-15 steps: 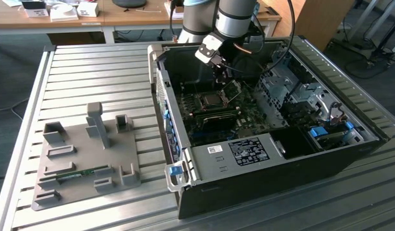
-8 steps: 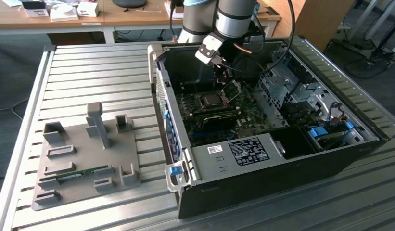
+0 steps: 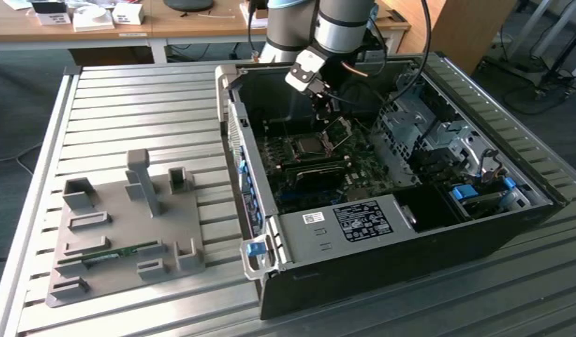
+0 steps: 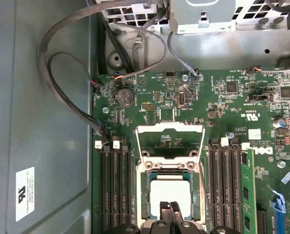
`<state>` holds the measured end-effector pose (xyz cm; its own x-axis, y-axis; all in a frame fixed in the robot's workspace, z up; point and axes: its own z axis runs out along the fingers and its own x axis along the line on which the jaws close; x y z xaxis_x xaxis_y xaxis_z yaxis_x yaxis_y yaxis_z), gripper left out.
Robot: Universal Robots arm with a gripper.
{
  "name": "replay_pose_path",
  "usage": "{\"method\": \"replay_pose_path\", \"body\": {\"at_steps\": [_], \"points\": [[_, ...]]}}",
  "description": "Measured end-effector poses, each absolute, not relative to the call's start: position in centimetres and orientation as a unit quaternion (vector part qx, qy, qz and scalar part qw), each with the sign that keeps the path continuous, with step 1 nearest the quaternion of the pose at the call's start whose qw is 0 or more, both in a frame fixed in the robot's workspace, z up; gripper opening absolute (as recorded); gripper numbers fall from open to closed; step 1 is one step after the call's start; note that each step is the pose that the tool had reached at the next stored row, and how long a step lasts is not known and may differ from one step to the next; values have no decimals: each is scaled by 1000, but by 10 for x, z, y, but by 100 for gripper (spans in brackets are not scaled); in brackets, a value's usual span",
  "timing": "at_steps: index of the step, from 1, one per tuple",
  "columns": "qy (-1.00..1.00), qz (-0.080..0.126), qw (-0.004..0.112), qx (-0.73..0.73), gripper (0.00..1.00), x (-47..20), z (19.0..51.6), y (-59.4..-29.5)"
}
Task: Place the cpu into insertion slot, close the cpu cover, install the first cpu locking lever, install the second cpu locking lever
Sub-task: 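Close the cpu cover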
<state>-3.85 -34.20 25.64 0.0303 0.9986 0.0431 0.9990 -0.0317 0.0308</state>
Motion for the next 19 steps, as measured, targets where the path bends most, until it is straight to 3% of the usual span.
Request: {"method": "replay_pose_path", "body": {"at_steps": [19], "points": [[-696, -27, 4, -718, 11, -32, 260, -342]]}}
